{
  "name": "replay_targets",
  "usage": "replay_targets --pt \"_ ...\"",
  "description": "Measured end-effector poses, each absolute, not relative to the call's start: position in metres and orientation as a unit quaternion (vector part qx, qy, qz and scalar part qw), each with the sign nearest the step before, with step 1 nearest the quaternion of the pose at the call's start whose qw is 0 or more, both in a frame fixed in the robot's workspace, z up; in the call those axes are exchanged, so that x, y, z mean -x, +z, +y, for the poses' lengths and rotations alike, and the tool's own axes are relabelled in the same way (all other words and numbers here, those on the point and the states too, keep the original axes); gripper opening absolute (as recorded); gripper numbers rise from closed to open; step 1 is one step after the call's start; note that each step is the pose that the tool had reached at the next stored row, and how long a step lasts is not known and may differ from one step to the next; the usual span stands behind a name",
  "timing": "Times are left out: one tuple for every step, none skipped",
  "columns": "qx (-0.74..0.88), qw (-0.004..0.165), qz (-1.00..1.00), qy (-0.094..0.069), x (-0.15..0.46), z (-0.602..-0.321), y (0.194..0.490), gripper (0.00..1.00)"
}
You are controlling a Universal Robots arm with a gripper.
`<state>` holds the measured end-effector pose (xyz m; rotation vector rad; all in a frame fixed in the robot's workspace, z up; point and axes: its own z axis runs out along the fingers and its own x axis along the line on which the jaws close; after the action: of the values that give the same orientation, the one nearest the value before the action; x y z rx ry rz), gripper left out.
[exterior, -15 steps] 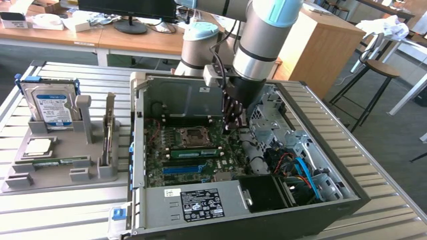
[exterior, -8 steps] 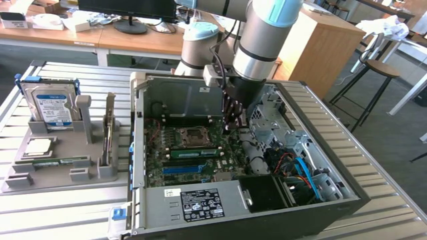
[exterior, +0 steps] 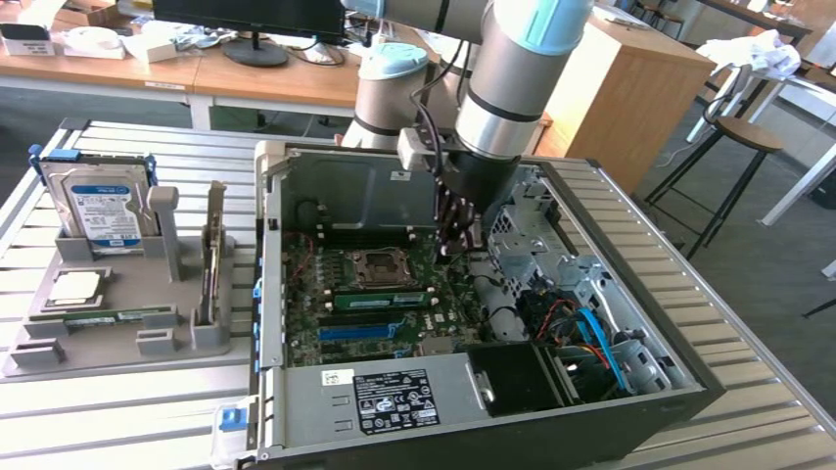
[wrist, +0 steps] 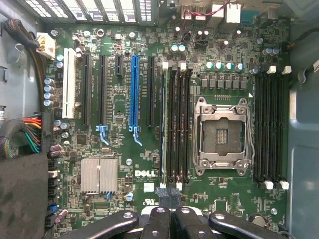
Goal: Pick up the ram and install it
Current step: 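Insert the ram into the slot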
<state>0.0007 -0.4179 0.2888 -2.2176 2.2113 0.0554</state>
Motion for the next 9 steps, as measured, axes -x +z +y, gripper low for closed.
replay_targets --pt "0.708 0.005 0.706 0.017 -0.001 -0.418 0.288 0.10" --pt "0.708 0.005 0.706 0.017 -0.001 -0.418 0.286 0.10" --pt "0.708 0.005 0.706 0.017 -0.001 -0.418 0.284 0.10" --pt "0.708 0.005 0.706 0.017 -0.001 -0.418 0.283 0.10" --pt "0.708 0.005 0.706 0.017 -0.001 -0.418 0.281 0.10" --pt "0.708 0.005 0.706 0.017 -0.001 -0.418 0.280 0.10" --pt "0.708 0.005 0.706 0.017 -0.001 -0.418 0.278 0.10" --pt "0.708 0.005 0.706 0.017 -0.001 -0.418 0.277 0.10" --pt "0.708 0.005 0.706 0.017 -0.001 -0.418 0.276 0.10"
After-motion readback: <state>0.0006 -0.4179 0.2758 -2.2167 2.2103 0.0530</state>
